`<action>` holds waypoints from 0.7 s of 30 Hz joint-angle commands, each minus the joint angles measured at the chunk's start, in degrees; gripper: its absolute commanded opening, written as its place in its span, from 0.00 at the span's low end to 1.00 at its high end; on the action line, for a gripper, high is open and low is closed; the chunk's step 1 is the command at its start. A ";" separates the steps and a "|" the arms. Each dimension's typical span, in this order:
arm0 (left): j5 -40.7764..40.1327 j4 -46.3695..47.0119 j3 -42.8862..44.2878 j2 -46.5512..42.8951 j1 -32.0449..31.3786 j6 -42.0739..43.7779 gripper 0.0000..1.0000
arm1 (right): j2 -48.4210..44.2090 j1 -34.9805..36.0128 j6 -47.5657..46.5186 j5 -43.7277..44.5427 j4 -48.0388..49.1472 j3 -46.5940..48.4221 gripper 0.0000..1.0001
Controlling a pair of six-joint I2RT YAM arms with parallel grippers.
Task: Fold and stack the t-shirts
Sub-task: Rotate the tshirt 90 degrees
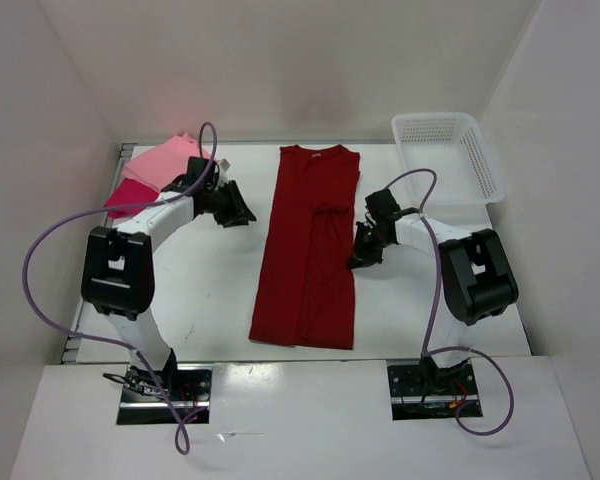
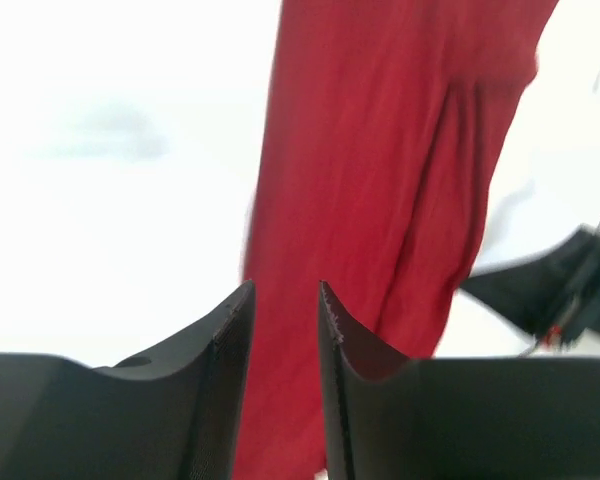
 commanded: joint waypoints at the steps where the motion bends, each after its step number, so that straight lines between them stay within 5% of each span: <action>1: -1.63 2.67 7.99 5.58 -1.07 1.86 0.40 | -3.81 -0.17 -4.20 2.51 -5.75 -0.98 0.23; 3: -1.63 3.56 13.86 11.38 -1.07 1.86 0.47 | -5.65 -0.88 -4.20 2.51 -5.75 -0.98 0.36; 6: -2.25 4.09 21.17 20.26 -1.60 1.86 0.53 | -6.80 -1.67 -3.67 1.90 -5.75 1.21 0.41; 15: -1.72 1.29 49.26 42.41 -2.65 0.36 0.56 | -7.42 -2.20 -2.44 -3.37 -2.59 3.50 0.42; 18: -0.50 0.66 56.24 48.83 -3.18 0.36 0.51 | -7.42 -2.20 -1.91 -4.69 -2.07 2.80 0.44; 21: 1.87 0.14 66.34 55.50 -3.18 -1.39 0.28 | -7.42 -2.20 -1.91 -4.69 -1.36 0.52 0.44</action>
